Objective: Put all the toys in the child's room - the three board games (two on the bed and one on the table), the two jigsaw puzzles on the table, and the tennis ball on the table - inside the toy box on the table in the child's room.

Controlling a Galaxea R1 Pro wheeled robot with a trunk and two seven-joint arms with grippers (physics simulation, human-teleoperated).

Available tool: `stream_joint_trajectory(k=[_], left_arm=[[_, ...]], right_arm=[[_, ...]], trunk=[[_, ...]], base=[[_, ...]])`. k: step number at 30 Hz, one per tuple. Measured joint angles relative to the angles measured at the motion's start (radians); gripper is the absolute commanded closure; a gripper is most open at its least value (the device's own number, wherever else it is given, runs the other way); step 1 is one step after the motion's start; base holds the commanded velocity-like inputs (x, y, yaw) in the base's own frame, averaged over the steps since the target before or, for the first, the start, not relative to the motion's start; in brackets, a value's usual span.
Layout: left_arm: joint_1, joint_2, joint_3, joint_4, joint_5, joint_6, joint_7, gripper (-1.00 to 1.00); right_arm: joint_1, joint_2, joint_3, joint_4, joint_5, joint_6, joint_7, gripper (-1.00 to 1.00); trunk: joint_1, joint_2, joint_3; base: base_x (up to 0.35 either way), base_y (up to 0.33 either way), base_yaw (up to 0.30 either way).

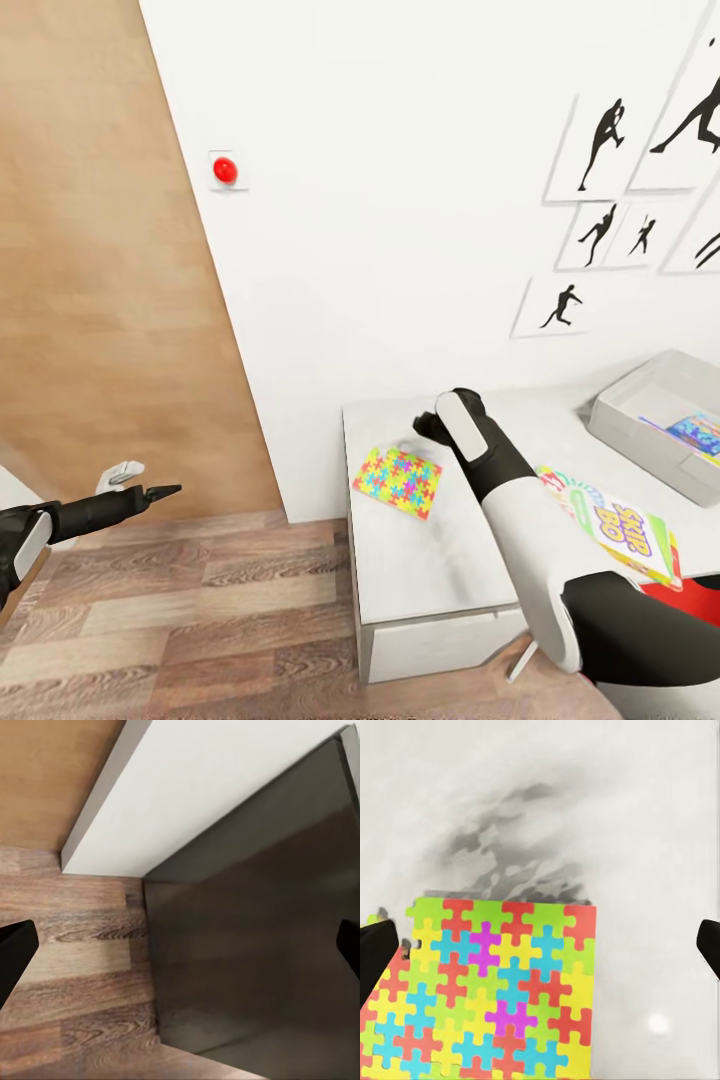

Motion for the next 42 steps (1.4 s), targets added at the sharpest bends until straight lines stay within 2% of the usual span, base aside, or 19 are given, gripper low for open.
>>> stream_joint_trajectory(k=[11,35,42], left_arm=[[0.0,0.0,0.001,0.0,0.0,0.0,0.0,-1.0],[0.0,0.0,0.001,0.0,0.0,0.0,-0.001,-1.0],[0.0,0.0,0.001,-0.001,0.0,0.0,-0.001,-1.0]], right_arm=[[-0.003,-0.01,-0.025,0.001,-0.001,0.0,-0.006,-1.0],[-0.003,-0.013,-0.026,0.009,-0.003,-0.031,-0.006,-1.0],[-0.003,-0.021,-0.027,0.013,-0.004,-0.034,-0.007,-1.0]], trunk=[[0.0,0.0,-0.018],[0.0,0.0,-0.056],[0.0,0.0,-0.068]], base=[[0.004,0.0,0.0],[0.109,0.076,0.0],[0.047,0.03,0.0]])
